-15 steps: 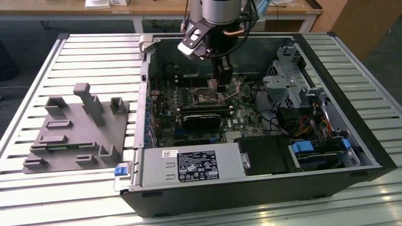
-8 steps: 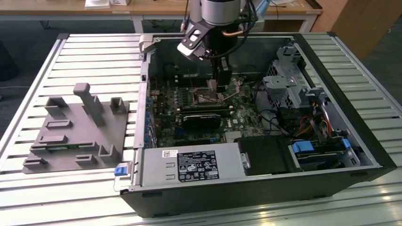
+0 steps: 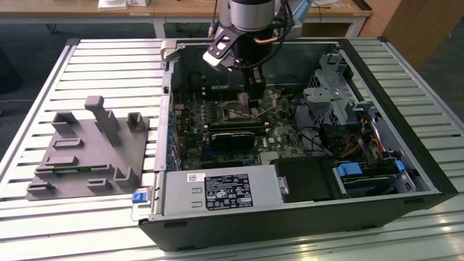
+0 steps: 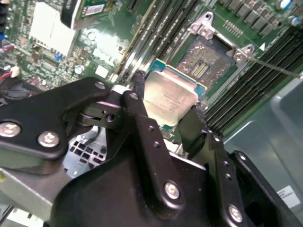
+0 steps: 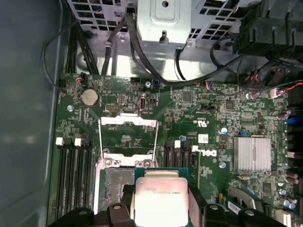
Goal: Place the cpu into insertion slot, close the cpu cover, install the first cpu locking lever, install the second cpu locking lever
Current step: 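Place the cpu into insertion slot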
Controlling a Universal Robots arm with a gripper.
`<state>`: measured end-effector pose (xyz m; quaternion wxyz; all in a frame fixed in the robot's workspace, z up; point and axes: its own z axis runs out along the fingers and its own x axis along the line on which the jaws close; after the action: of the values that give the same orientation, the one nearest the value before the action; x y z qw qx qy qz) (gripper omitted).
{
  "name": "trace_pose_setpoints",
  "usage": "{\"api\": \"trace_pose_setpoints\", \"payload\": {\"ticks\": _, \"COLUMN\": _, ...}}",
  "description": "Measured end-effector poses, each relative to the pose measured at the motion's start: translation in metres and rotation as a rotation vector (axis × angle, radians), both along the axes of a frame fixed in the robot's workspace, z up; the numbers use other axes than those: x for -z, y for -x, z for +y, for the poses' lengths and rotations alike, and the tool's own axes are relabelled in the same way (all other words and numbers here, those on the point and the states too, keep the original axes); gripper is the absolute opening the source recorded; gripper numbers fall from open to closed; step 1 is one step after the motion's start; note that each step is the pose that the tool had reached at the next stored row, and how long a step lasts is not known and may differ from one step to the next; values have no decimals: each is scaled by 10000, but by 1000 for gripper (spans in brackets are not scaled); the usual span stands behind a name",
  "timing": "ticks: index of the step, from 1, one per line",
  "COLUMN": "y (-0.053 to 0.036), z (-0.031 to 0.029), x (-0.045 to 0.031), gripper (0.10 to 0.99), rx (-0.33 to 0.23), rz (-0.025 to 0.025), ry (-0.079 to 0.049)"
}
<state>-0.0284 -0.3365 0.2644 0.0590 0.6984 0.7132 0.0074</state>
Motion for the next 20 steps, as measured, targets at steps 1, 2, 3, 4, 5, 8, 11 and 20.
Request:
{"api": "trace_pose_setpoints", "payload": {"ticks": 1, "y": 1, "z": 6, "x": 11, "gripper": 533, "rx": 0, "rz": -1, "ry": -10}}
{"api": "trace_pose_setpoints", "payload": {"ticks": 2, "y": 1, "z": 12, "x": 23, "gripper": 533, "rx": 0, "rz": -1, "ry": -18}}
{"api": "trace_pose_setpoints", "payload": {"ticks": 3, "y": 2, "z": 19, "x": 36, "gripper": 533, "rx": -1, "rz": 0, "ry": -26}}
{"api": "trace_pose_setpoints", "payload": {"ticks": 4, "y": 4, "z": 28, "x": 50, "gripper": 533, "rx": -1, "rz": 0, "ry": -35}}
{"api": "trace_pose_setpoints", "payload": {"ticks": 5, "y": 5, "z": 37, "x": 66, "gripper": 533, "rx": -1, "rz": 0, "ry": -48}}
{"api": "trace_pose_setpoints", "payload": {"ticks": 8, "y": 6, "z": 70, "x": 100, "gripper": 533, "rx": -1, "rz": -1, "ry": -63}}
{"api": "trace_pose_setpoints", "payload": {"ticks": 11, "y": 12, "z": 95, "x": 128, "gripper": 533, "rx": -1, "rz": -13, "ry": -67}}
{"api": "trace_pose_setpoints", "payload": {"ticks": 20, "y": 60, "z": 142, "x": 207, "gripper": 533, "rx": -1, "rz": -32, "ry": -145}}
